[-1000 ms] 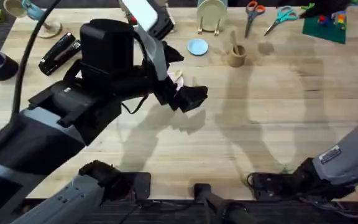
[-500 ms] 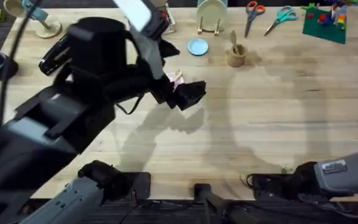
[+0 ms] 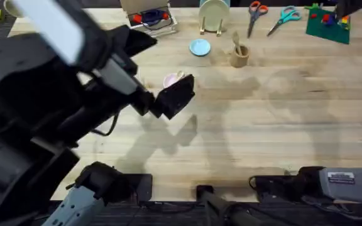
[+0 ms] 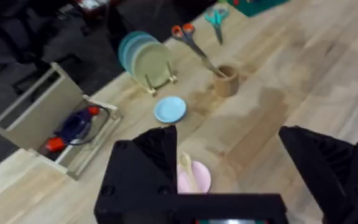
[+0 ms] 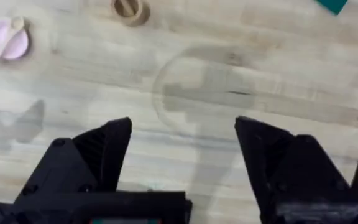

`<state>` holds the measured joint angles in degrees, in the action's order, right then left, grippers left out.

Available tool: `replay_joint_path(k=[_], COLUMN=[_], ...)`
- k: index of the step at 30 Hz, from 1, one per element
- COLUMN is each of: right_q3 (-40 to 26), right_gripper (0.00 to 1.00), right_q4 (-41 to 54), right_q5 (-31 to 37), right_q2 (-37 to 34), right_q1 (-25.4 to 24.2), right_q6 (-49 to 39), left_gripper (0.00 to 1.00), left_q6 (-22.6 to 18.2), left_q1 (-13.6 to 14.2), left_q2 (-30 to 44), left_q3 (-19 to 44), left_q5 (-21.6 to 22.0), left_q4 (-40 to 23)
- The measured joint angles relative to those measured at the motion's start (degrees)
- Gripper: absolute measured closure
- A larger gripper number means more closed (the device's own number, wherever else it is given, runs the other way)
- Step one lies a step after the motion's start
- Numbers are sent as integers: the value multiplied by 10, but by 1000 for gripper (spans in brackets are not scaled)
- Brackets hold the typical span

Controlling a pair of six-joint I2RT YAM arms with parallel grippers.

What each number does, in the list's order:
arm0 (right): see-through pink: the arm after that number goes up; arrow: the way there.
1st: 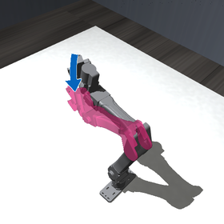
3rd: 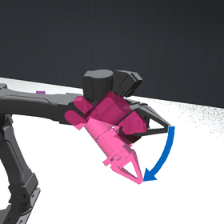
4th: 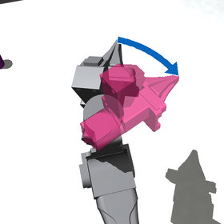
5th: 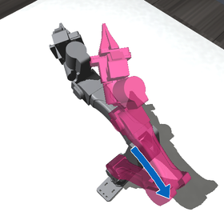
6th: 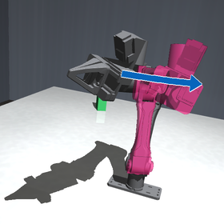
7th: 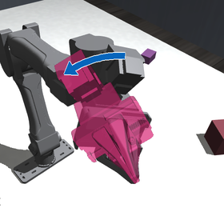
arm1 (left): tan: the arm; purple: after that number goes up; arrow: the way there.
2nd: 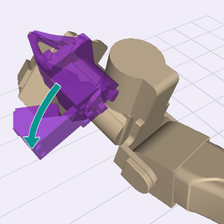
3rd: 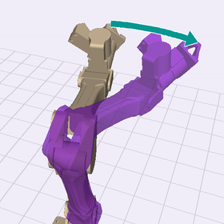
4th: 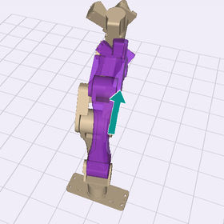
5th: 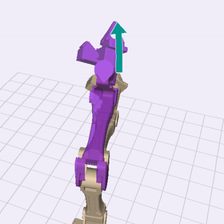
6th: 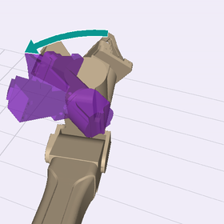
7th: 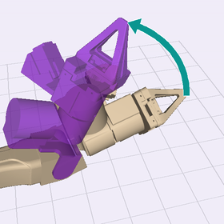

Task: Pick up a utensil and set it on the pink plate, then put the other utensil in the container.

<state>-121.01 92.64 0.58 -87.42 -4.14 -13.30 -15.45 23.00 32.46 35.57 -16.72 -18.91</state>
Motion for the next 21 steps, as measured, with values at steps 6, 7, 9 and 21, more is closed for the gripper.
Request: replay_joint_path(k=[6,7,9,21], right_q3=[0,0,0,0], right_gripper=[7,7,7,7], right_q4=[0,0,0,0], right_q5=[-36,-41,-47,-60], right_q2=[0,0,0,0], right_q1=[4,7,12,47], right_q6=[4,4,4,9], left_gripper=[8,7,7,6], left_q6=[56,69,85,114], left_q1=[0,0,0,0], left_q2=[-66,-75,-87,-107], left_q3=[0,0,0,30], left_q5=[58,70,83,124], left_q4=[-2,-2,-4,-100])
